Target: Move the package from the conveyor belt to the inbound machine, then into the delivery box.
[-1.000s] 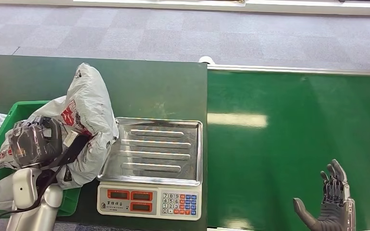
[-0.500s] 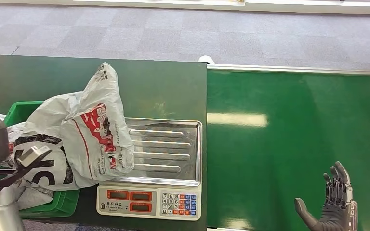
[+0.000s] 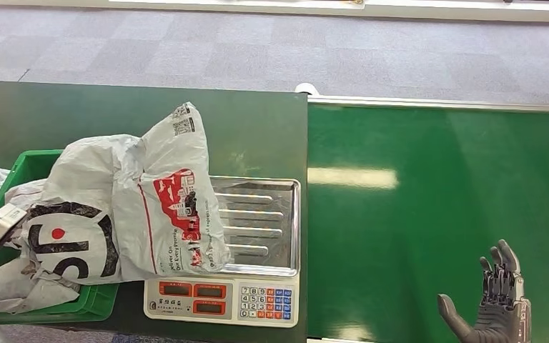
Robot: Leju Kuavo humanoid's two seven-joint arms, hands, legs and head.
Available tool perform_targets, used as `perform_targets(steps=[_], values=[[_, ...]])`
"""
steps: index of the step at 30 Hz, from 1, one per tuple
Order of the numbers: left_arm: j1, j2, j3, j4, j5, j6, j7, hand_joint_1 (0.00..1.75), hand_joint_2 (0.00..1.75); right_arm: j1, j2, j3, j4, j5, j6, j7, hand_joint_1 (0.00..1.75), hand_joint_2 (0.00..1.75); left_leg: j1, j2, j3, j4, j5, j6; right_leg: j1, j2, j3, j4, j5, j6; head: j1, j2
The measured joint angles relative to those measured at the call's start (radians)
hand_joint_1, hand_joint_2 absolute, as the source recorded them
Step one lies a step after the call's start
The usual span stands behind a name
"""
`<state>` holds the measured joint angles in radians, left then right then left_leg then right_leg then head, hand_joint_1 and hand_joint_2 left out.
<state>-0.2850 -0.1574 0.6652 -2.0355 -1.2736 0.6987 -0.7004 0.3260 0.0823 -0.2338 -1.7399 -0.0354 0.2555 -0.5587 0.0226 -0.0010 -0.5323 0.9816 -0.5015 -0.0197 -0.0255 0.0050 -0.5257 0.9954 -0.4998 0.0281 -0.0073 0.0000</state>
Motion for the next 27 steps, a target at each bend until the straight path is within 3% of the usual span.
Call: perform_targets(steps=[2,3,8,11,13,15,18,22,27], values=[[0.001,-0.001,0.003,0.003,0.06,0.0,0.0,0.1,0.0,0.0,0.0,0.0,0.0,0.001,0.003,0.001,0.0,1.75,0.0,0.0,0.0,0.0,0.0,0.0,0.0,0.0,0.0,0.0,0.0,0.0,0.0,0.0],[0.003,-0.001,0.0,0.007,0.106,0.0,0.0,0.0,0.0,0.0,0.0,0.0,0.0,0.001,0.005,0.001,0.0,1.75,0.0,0.0,0.0,0.0,0.0,0.0,0.0,0.0,0.0,0.0,0.0,0.0,0.0,0.0],[0.067,0.005,-0.092,0.077,0.417,-0.003,0.0,0.0,0.0,-0.001,0.0,0.0,0.0,0.001,0.008,0.0,0.0,1.75,0.0,0.0,0.0,0.0,0.0,0.0,0.0,0.0,0.0,0.0,0.0,0.0,0.0,0.0],[0.137,0.058,-0.261,0.135,0.718,-0.019,0.0,0.0,0.0,-0.006,-0.001,0.0,0.001,-0.002,0.015,0.001,0.0,1.75,0.0,0.0,0.0,0.0,0.0,0.0,0.0,0.0,-0.002,0.0,0.0,0.0,0.0,0.0],[0.171,0.113,-0.412,0.176,0.824,-0.07,0.008,0.0,0.0,-0.015,-0.004,0.0,0.003,-0.004,0.019,0.001,0.0,1.75,0.0,-0.002,0.0,0.0,0.0,0.0,0.0,-0.001,-0.001,0.0,0.0,0.0,0.0,0.0],[0.19,0.152,-0.55,0.23,0.743,-0.174,0.051,0.0,0.0,-0.027,-0.01,0.001,0.009,-0.006,0.024,0.0,0.0,1.75,0.0,-0.003,0.001,0.0,0.0,0.0,0.0,-0.002,0.0,0.0,0.0,0.0,0.0,0.0],[0.208,0.188,-0.698,0.326,0.45,-0.357,0.164,0.0,0.0,-0.042,-0.029,0.006,0.023,-0.01,0.032,-0.005,0.0,1.75,-0.001,-0.001,0.001,0.0,0.0,0.0,-0.001,-0.001,0.001,0.0,0.001,0.0,0.0,0.0],[0.225,0.226,-0.822,0.441,0.299,-0.449,0.222,0.0,1.75,-0.055,-0.056,0.014,0.047,-0.015,0.035,-0.01,0.0,1.75,-0.001,0.002,0.0,0.0,0.0,0.0,-0.001,0.002,-0.001,0.0,0.002,0.0,0.0,0.0],[0.235,0.256,-0.882,0.511,0.275,-0.532,0.247,0.0,1.75,-0.067,-0.077,0.022,0.068,-0.018,0.035,-0.011,0.0,1.75,0.0,0.001,-0.001,0.0,0.0,0.0,0.0,0.002,-0.001,0.0,0.001,0.0,0.0,0.0]])
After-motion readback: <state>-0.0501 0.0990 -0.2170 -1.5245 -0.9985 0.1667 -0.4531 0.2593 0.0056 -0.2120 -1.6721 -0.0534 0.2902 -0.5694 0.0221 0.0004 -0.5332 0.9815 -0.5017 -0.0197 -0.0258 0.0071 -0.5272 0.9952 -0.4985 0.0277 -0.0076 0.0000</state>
